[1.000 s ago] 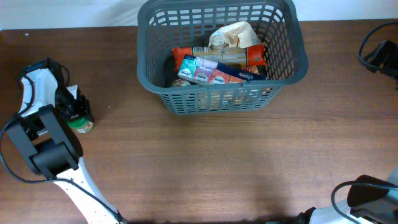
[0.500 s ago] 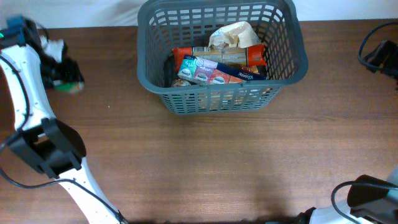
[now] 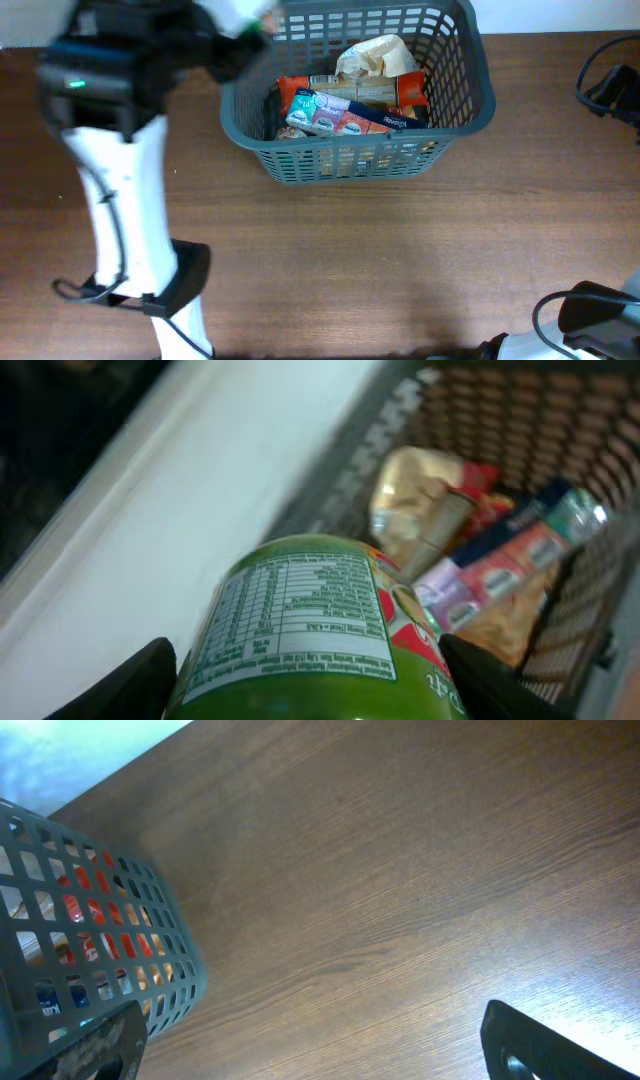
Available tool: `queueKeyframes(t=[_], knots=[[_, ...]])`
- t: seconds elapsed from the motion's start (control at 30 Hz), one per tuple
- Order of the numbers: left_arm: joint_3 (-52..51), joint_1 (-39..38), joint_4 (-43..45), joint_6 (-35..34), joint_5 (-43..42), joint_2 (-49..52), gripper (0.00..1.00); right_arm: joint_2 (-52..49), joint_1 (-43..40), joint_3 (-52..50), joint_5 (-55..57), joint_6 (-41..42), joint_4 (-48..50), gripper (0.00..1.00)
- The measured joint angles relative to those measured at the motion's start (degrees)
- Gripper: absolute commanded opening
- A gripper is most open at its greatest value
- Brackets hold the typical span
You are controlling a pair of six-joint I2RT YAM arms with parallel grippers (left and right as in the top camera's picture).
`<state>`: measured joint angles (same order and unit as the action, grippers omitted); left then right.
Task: Pack container
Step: 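Carry the second jar into the basket's left side and release it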
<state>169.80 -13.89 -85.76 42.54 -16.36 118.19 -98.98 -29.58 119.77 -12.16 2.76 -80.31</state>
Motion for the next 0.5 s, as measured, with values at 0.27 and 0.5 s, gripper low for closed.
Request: queueKeyframes(t=[0.27,0.5], knots=[[-8.4,-6.9,5.0,7.6,12.0,10.9,0.02,0.0,0.0,0.0,0.0,0.0,0.0,0.99],[-14.0,-4.9,10.7,5.2,19.3,22.0,0.06,0.0,0.0,0.0,0.0,0.0,0.0,0.99]])
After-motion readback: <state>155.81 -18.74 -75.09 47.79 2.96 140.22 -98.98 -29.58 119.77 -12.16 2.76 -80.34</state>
